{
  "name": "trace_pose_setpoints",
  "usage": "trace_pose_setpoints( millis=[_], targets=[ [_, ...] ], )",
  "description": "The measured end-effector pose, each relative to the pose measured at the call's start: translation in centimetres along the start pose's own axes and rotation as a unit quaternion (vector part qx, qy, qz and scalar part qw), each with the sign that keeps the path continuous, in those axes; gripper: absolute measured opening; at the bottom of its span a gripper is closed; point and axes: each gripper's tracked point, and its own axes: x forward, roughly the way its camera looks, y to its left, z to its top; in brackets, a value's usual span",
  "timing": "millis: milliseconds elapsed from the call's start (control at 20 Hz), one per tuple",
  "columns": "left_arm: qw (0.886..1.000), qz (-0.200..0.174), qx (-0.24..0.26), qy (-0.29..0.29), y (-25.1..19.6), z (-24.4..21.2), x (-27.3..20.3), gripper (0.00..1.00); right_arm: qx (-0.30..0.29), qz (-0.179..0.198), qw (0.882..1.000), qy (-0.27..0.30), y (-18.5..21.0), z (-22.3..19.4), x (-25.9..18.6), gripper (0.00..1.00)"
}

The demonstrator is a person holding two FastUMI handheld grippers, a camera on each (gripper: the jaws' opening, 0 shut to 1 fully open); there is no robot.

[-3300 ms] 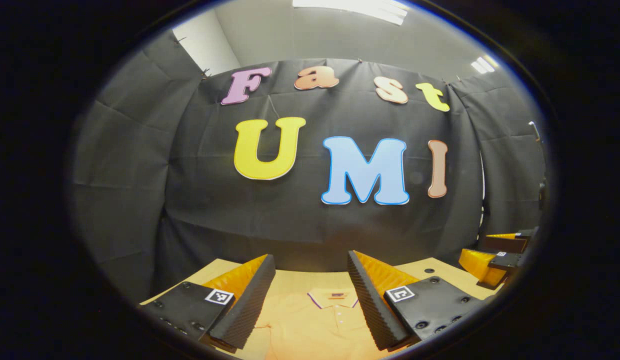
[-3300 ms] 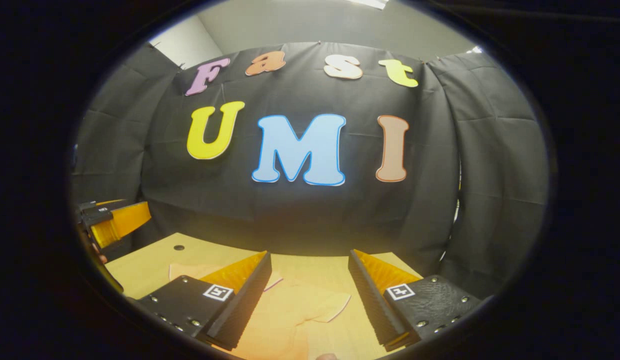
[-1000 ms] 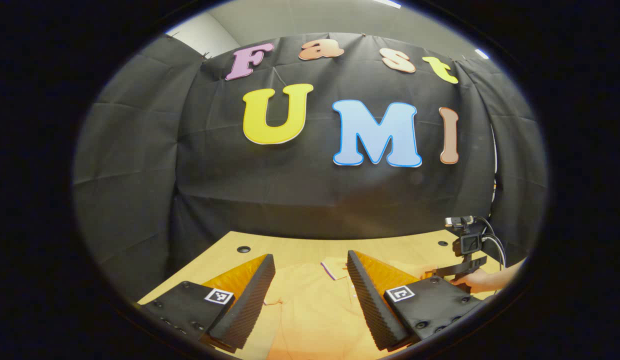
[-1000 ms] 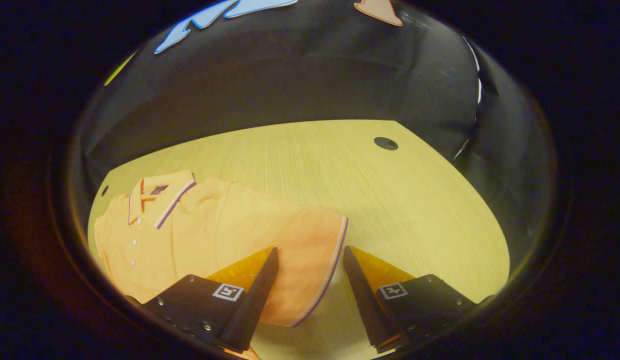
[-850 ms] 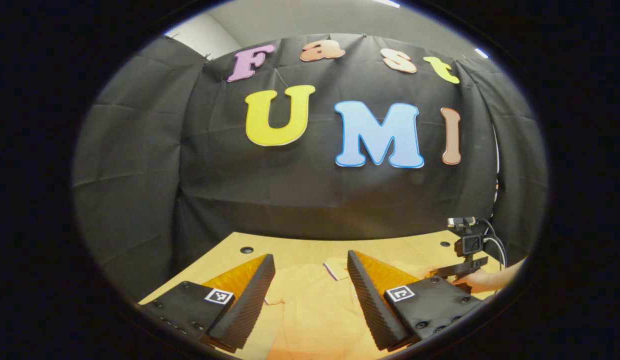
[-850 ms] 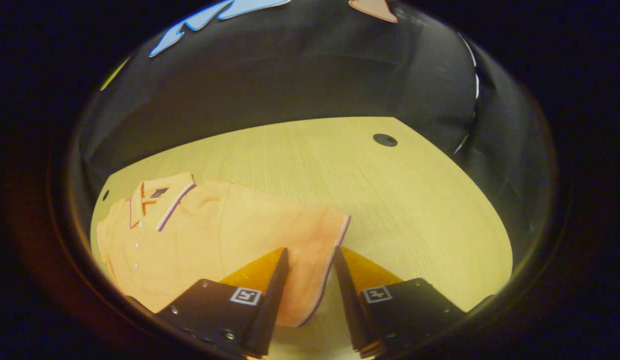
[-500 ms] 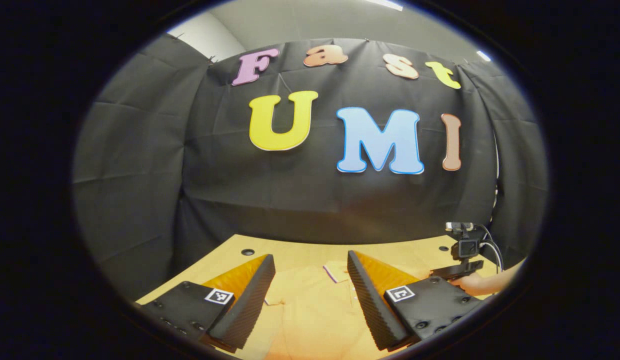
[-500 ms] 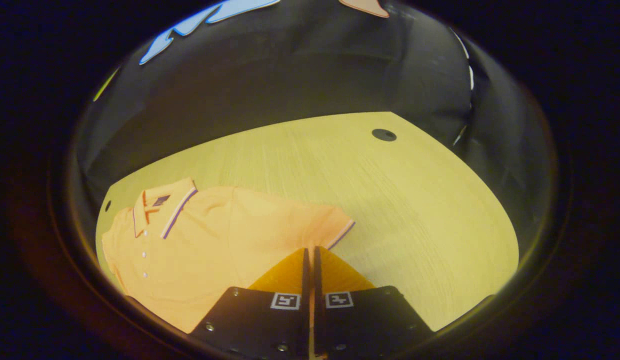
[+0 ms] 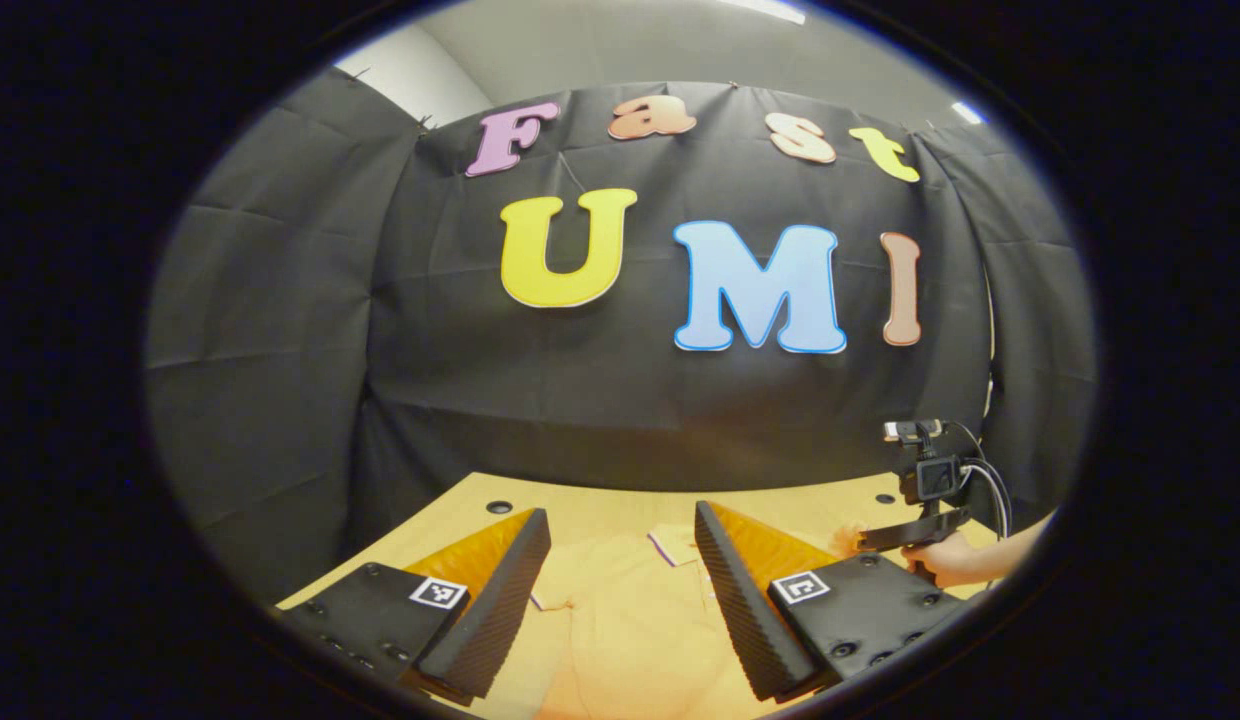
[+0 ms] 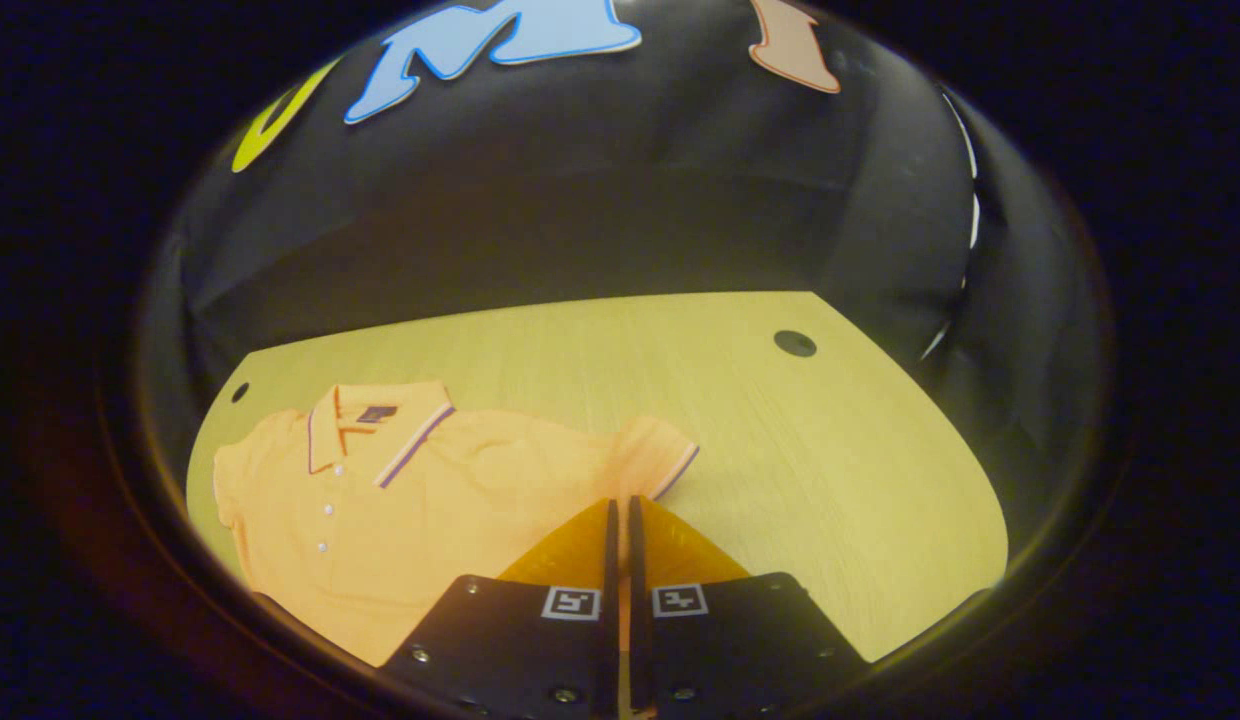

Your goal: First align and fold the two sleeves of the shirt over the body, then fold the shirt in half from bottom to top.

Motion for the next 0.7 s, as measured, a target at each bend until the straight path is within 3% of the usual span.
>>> trace_pose_setpoints(
  millis=[350,700],
  targets=[
    [1.0,0.014,0.003,-0.006,0.6,0.0,-1.4,0.94,-0.031,0.049,0.998,-0.022,4.1,1.4,-1.3,0.05],
    [0.999,0.043,0.001,-0.005,2.2,-0.2,-2.5,0.94,-0.066,0.092,0.993,-0.015,8.8,0.3,-1.3,0.05]
  ],
)
